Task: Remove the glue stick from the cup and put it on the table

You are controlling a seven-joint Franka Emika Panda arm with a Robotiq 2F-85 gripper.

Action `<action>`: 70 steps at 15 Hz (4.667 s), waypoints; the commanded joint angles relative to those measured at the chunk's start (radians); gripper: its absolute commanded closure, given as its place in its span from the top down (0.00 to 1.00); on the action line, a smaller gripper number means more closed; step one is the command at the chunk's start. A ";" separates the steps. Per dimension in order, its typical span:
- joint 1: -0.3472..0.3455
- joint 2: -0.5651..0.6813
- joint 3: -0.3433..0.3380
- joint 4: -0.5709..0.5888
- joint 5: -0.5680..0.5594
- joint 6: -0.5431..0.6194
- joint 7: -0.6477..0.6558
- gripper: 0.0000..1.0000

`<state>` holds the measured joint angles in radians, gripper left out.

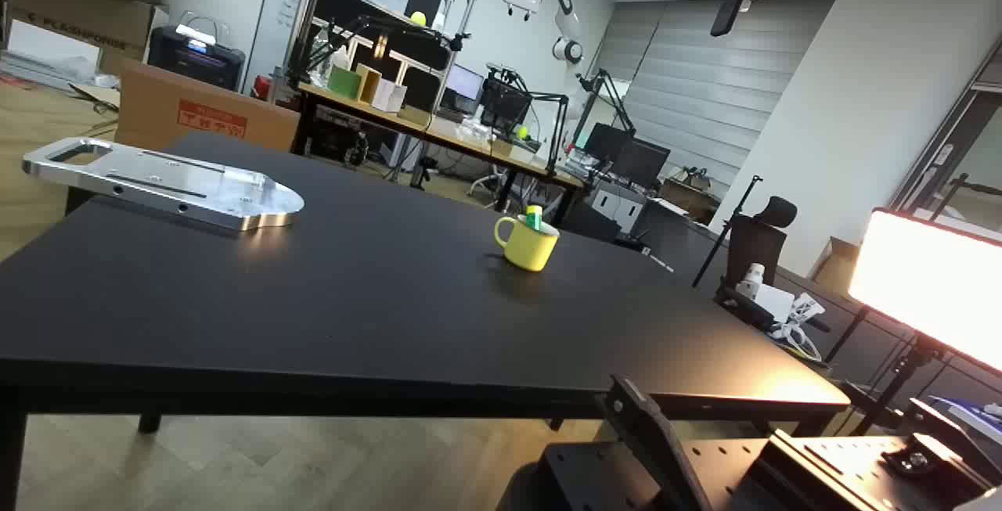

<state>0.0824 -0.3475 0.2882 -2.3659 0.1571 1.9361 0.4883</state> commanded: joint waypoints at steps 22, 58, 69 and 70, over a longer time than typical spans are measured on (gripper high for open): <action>-0.105 0.456 -0.247 0.447 -0.232 -0.062 -0.365 1.00; -0.135 1.505 -0.243 1.607 -0.146 -0.194 -0.768 1.00; -0.128 1.681 -0.229 1.758 -0.120 -0.260 -0.756 0.75; -0.126 1.682 -0.233 1.754 -0.116 -0.254 -0.759 0.73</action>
<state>-0.0398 1.2824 0.0491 -0.7014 0.0270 1.7143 -0.2947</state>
